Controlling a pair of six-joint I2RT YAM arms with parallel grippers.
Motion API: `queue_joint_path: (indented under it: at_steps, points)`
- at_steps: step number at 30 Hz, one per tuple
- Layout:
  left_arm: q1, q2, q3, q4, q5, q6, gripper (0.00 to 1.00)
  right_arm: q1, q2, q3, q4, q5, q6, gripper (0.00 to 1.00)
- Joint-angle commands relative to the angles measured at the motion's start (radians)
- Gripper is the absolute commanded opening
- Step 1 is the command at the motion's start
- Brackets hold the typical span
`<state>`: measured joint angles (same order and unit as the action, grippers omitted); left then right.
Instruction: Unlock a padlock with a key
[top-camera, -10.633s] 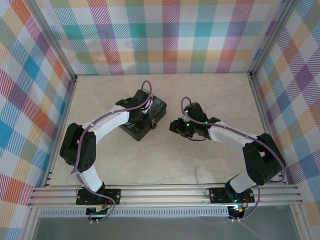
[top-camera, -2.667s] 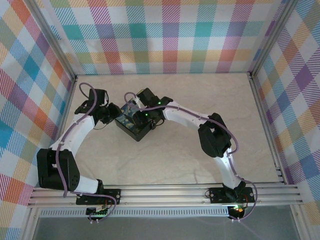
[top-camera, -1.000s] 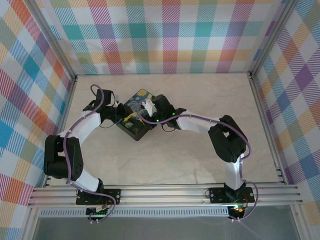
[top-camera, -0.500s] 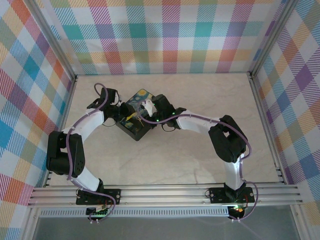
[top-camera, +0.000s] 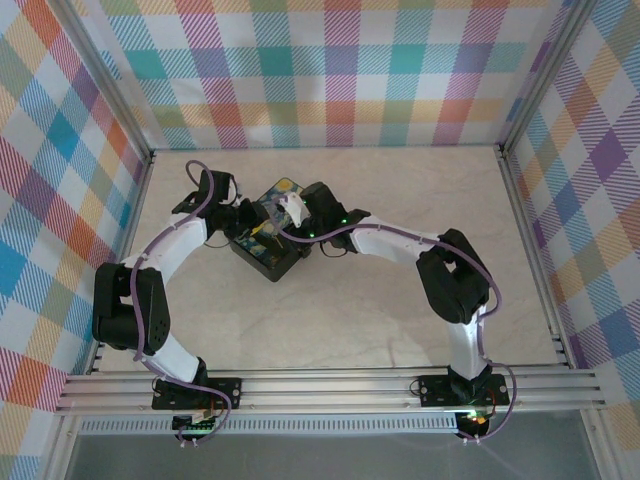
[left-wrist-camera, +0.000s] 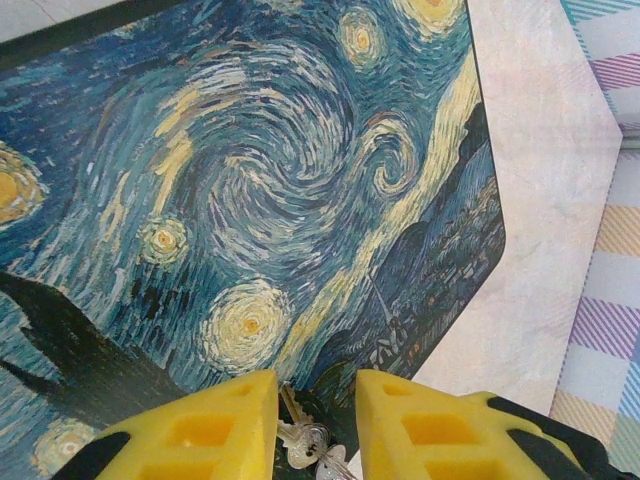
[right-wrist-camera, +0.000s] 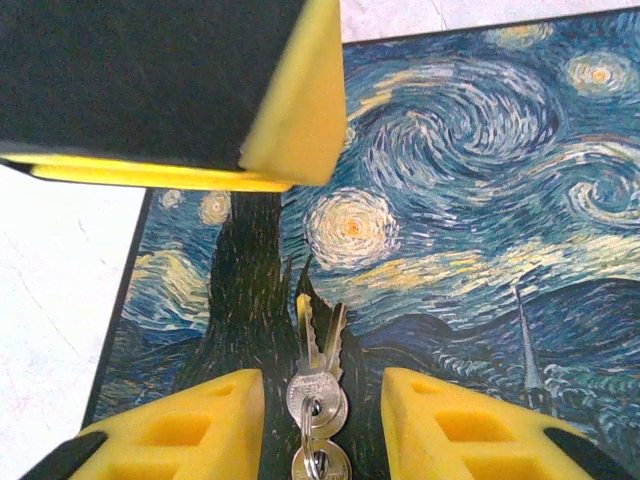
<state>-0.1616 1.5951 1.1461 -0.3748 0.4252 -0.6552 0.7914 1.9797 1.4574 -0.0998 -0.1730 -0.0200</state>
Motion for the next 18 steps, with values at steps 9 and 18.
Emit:
queue_joint_path:
  at_steps: [9,18]
  points:
    - [0.014,0.0,0.018,-0.028,-0.019,0.013,0.27,0.042,0.092,0.047,-0.029,0.059,-0.049,0.26]
    - [0.029,-0.008,-0.008,-0.02,-0.013,0.014,0.27,0.043,0.077,0.008,0.011,0.08,-0.037,0.1]
